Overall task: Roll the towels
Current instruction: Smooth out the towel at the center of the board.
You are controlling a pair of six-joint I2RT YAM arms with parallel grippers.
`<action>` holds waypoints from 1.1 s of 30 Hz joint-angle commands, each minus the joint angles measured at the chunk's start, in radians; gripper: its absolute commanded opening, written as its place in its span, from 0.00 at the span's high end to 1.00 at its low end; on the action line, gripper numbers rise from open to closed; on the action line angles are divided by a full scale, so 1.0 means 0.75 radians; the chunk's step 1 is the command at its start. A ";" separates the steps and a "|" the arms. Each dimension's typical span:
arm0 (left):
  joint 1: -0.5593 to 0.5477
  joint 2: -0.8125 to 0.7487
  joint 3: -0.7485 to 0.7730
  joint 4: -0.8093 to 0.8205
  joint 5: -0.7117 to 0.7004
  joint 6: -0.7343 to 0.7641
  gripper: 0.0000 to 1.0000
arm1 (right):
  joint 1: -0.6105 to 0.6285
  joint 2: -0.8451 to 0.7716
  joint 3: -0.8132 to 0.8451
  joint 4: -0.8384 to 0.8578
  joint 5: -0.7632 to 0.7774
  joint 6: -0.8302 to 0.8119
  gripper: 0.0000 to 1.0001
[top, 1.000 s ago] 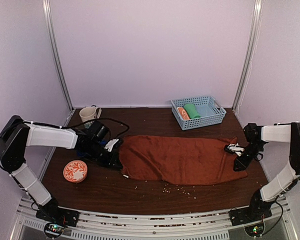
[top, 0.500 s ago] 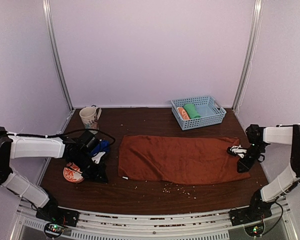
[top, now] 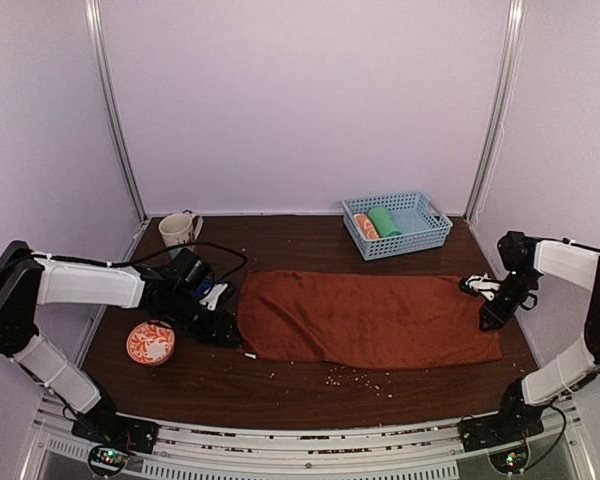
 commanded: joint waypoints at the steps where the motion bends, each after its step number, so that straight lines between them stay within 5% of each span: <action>1: -0.016 0.093 0.060 0.085 0.057 0.064 0.57 | -0.007 -0.044 0.029 -0.079 -0.063 0.021 0.70; 9: -0.047 0.169 0.036 0.157 0.118 0.097 0.63 | -0.007 -0.041 0.021 -0.061 -0.102 0.021 0.69; 13: -0.067 0.171 0.006 0.214 0.111 0.081 0.75 | -0.007 -0.036 0.029 -0.049 -0.109 0.021 0.69; 17: -0.067 0.158 -0.017 0.219 0.111 0.044 1.00 | -0.007 -0.032 0.039 -0.032 -0.123 0.073 0.70; 28: -0.068 -0.104 -0.057 -0.261 0.062 -0.079 1.00 | -0.007 -0.008 0.038 0.041 -0.228 0.089 0.70; 33: -0.069 -0.137 -0.045 -0.277 0.019 -0.076 1.00 | -0.005 0.004 0.044 0.063 -0.269 0.090 0.70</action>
